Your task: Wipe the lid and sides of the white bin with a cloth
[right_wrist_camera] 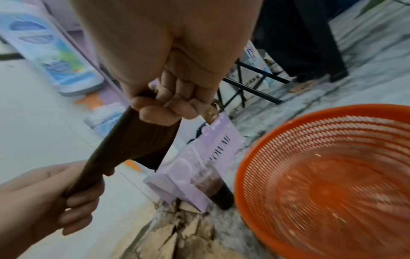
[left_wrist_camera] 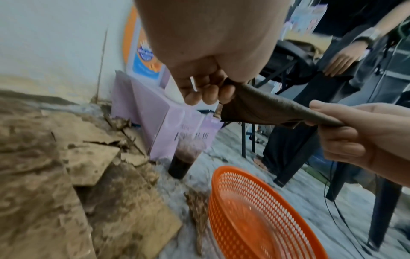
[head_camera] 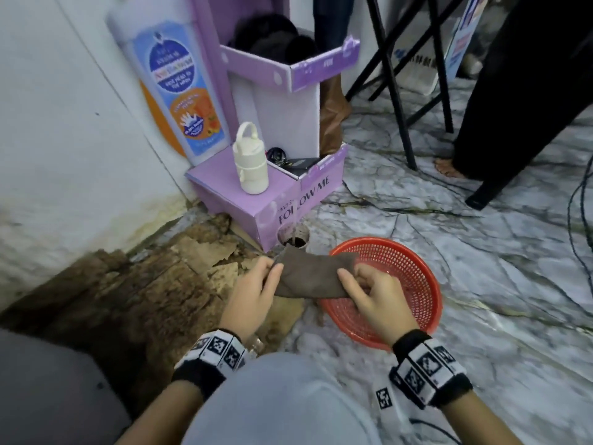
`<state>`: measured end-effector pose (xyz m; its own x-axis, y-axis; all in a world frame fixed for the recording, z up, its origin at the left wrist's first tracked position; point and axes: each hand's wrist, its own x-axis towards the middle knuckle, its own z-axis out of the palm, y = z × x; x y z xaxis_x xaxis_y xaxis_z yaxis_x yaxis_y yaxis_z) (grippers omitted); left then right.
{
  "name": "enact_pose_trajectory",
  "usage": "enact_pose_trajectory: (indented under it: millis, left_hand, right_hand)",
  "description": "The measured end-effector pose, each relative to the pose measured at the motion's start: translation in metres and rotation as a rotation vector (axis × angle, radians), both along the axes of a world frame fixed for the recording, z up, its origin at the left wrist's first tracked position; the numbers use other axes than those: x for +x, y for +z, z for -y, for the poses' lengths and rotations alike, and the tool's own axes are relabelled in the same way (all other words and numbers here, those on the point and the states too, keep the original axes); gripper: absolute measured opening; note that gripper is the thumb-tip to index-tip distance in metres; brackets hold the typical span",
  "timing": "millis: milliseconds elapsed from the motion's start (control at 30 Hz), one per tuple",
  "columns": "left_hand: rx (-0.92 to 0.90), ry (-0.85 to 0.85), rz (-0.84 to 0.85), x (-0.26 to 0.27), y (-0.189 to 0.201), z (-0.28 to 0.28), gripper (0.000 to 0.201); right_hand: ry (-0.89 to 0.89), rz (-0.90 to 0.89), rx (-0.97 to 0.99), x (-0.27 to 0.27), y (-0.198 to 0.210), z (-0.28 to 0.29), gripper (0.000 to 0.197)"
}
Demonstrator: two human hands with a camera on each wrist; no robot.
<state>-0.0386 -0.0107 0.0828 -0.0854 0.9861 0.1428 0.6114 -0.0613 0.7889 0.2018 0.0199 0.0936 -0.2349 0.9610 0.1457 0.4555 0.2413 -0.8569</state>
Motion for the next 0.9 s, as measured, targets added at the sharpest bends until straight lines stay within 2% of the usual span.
enact_pose_trajectory:
  millis: [133,267,400,500,700,900]
  left_hand:
    - [0.082,0.067,0.009,-0.025,0.048,0.013,0.032]
    - [0.162,0.206,0.034,-0.050,0.088,0.032,0.032]
    - [0.213,0.333,0.046,-0.074,0.120,0.066,0.034]
    - [0.274,0.432,0.062,-0.090,0.143,0.095,0.027]
    - [0.302,0.556,0.117,-0.124,0.177,0.162,0.028]
    - [0.303,0.723,0.103,-0.148,0.198,0.243,0.028]
  right_hand:
    - [0.164,-0.007,0.045,-0.021,0.053,-0.014,0.042]
    - [0.379,0.027,-0.048,-0.048,0.103,-0.023,0.035]
    - [0.502,0.057,-0.017,-0.083,0.150,-0.015,0.034]
    - [0.590,0.059,-0.010,-0.109,0.180,0.000,0.029]
    - [0.771,0.122,-0.002,-0.168,0.213,0.033,0.042]
    - [0.926,0.180,0.081,-0.230,0.239,0.080,0.040]
